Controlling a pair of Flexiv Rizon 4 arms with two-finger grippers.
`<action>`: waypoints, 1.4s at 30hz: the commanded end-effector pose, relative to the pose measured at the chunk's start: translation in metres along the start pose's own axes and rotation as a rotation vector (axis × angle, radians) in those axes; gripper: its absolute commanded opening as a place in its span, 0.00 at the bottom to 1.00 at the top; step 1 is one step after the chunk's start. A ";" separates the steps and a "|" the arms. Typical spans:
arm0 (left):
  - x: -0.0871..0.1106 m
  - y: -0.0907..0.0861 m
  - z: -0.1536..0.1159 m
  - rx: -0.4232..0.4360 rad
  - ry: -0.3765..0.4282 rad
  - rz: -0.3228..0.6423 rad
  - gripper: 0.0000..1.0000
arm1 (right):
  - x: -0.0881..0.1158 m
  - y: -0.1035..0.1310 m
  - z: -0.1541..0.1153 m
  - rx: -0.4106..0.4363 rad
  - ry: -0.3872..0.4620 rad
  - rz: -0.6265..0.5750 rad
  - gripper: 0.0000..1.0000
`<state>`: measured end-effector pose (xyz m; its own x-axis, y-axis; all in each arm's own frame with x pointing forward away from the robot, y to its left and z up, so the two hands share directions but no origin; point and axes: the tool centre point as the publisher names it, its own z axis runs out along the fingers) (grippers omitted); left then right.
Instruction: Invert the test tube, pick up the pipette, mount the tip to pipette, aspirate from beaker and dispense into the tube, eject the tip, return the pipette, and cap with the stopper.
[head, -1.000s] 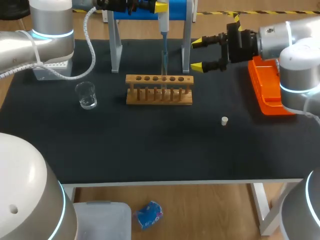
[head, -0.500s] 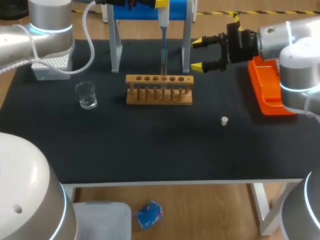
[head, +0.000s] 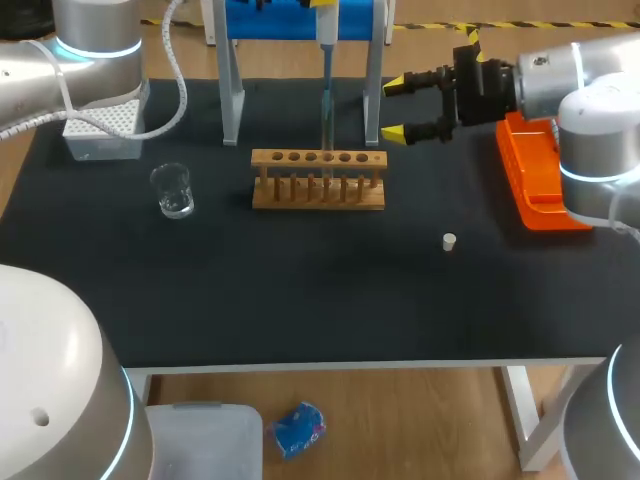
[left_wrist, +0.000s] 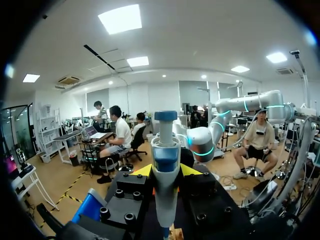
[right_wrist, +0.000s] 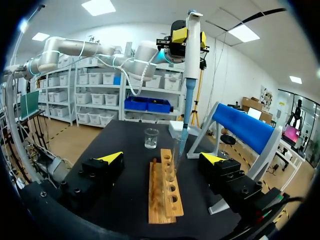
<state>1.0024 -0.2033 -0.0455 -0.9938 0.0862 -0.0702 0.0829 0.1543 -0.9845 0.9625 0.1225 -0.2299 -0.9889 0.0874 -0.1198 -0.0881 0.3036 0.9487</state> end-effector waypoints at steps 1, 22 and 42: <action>0.002 -0.004 0.001 -0.006 -0.006 0.001 0.00 | 0.001 0.000 0.000 0.001 -0.001 -0.001 1.00; 0.003 -0.017 0.003 -0.027 -0.003 0.014 0.00 | 0.001 0.000 0.000 0.001 -0.001 -0.001 1.00; 0.008 -0.036 0.008 -0.045 0.000 0.039 0.00 | 0.001 0.000 0.000 0.001 -0.001 -0.001 1.00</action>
<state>0.9944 -0.2158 -0.0143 -0.9892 0.0998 -0.1076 0.1249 0.1881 -0.9742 0.9622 0.1223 -0.2294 -0.9890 0.0871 -0.1195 -0.0877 0.3053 0.9482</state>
